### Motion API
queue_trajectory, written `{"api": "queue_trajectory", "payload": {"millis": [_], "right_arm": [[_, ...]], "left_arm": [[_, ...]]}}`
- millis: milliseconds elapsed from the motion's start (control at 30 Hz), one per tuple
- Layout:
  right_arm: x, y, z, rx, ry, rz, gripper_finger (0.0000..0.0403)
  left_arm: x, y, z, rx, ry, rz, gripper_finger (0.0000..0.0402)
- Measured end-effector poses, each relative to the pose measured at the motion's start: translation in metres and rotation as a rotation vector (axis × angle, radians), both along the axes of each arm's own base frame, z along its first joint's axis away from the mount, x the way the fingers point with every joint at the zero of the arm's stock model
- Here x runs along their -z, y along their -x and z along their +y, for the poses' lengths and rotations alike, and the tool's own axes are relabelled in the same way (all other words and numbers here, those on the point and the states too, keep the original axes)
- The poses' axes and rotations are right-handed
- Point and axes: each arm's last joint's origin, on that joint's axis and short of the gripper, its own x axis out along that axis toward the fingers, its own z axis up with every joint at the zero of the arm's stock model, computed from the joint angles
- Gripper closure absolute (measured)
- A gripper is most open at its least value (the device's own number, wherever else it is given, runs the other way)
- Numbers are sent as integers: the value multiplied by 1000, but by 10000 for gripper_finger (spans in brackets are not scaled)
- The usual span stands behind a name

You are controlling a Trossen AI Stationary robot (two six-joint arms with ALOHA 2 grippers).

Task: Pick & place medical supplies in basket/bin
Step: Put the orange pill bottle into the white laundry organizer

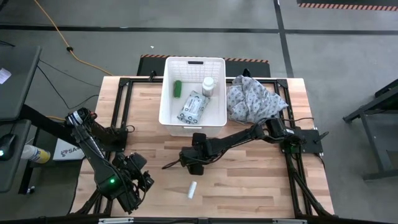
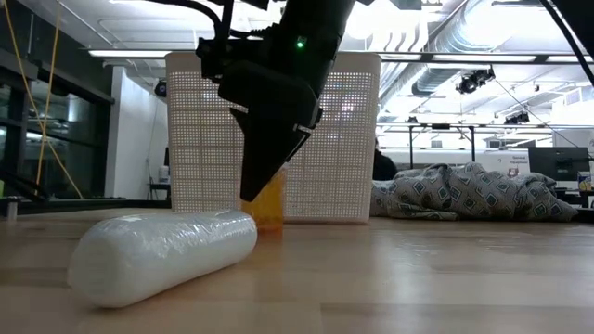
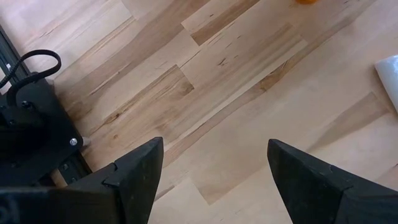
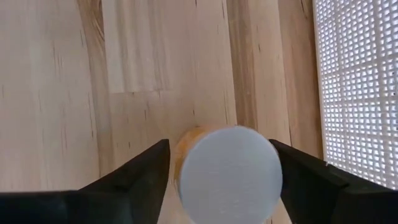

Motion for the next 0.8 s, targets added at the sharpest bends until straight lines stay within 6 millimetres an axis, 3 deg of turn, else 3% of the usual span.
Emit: {"api": "queue_trajectory", "payload": {"millis": [367, 800], "right_arm": [[0, 0, 1, -9, -22, 5, 207], [0, 0, 2, -16, -64, 13, 214]], "left_arm": [[0, 0, 0, 0, 1, -1, 82], [0, 0, 0, -1, 1, -1, 82]]}}
